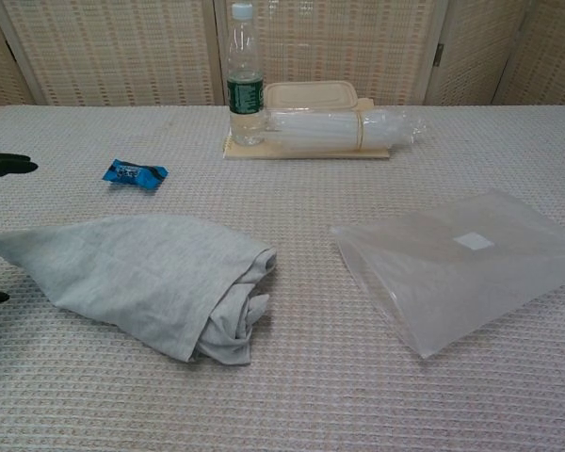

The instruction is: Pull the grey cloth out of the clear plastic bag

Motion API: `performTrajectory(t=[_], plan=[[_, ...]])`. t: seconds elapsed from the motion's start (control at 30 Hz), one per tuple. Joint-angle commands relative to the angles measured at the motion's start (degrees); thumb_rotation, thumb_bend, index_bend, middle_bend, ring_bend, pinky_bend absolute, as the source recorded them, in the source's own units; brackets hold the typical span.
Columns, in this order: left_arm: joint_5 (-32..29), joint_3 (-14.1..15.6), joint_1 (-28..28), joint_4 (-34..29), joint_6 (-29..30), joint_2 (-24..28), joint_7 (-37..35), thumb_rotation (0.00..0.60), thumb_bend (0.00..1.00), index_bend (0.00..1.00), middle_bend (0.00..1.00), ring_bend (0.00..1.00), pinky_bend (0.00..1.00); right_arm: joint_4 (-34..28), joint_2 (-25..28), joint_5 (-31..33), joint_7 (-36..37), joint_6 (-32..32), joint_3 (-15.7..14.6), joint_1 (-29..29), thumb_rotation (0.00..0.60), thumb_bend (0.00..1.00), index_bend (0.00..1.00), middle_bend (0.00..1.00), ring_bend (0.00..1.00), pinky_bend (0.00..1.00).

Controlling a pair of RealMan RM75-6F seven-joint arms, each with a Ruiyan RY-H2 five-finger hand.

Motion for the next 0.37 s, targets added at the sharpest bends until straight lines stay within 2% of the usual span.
performTrajectory(t=[0.03, 0.13, 0.23, 0.37], plan=[[-7.88, 2.32, 5.56, -18.15, -0.33, 14.34, 19.32, 0.594, 0.12, 0.08, 0.0, 0.0, 0.0, -5.5, 5.12, -1.17, -4.35, 1.91, -2.93, -3.2, 0.6, 0.09, 0.0, 0.0, 0.0, 0.0], [-8.08, 1.54, 9.51, -18.13, 5.9, 15.38, 17.76, 0.595, 0.13, 0.12, 0.0, 0.0, 0.0, -6.58, 6.57, -0.5, -3.05, 1.22, -2.95, -3.47, 0.6, 0.09, 0.0, 0.0, 0.0, 0.0], [-6.06, 1.01, 10.47, -18.07, 8.15, 17.71, 15.49, 0.595, 0.13, 0.15, 0.0, 0.0, 0.0, -7.36, 7.36, 1.86, -2.4, -0.36, -1.94, -3.18, 0.6, 0.09, 0.0, 0.0, 0.0, 0.0], [-4.04, -1.16, 11.22, -15.24, 11.34, 17.56, 13.18, 0.593, 0.13, 0.16, 0.0, 0.0, 0.0, -7.88, 8.16, 2.82, -1.73, -1.65, -1.49, -2.91, 0.6, 0.09, 0.0, 0.0, 0.0, 0.0]])
